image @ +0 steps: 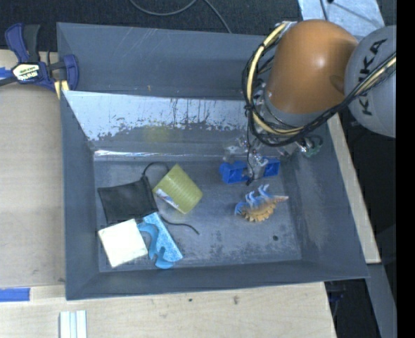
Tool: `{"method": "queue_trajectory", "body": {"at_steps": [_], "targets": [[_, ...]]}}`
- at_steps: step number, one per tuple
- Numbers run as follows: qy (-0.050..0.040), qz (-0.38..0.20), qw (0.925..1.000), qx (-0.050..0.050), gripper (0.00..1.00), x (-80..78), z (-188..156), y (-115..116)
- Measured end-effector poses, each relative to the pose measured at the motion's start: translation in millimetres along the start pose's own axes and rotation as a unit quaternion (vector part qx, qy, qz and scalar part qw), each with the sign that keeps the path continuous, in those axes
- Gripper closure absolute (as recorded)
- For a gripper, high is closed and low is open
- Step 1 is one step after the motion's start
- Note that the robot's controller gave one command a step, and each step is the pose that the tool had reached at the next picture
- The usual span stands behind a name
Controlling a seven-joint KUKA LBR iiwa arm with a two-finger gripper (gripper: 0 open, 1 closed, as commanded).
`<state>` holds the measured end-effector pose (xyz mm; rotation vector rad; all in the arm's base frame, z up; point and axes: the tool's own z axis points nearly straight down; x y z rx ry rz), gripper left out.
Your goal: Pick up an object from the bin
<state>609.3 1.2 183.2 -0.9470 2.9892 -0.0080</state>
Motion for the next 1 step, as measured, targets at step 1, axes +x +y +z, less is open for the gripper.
{"method": "queue_trajectory", "body": {"at_steps": [1], "targets": [[0.0000,-0.003,1.0000,-0.001,1.00,-3.6,-61.9,22.7]]}}
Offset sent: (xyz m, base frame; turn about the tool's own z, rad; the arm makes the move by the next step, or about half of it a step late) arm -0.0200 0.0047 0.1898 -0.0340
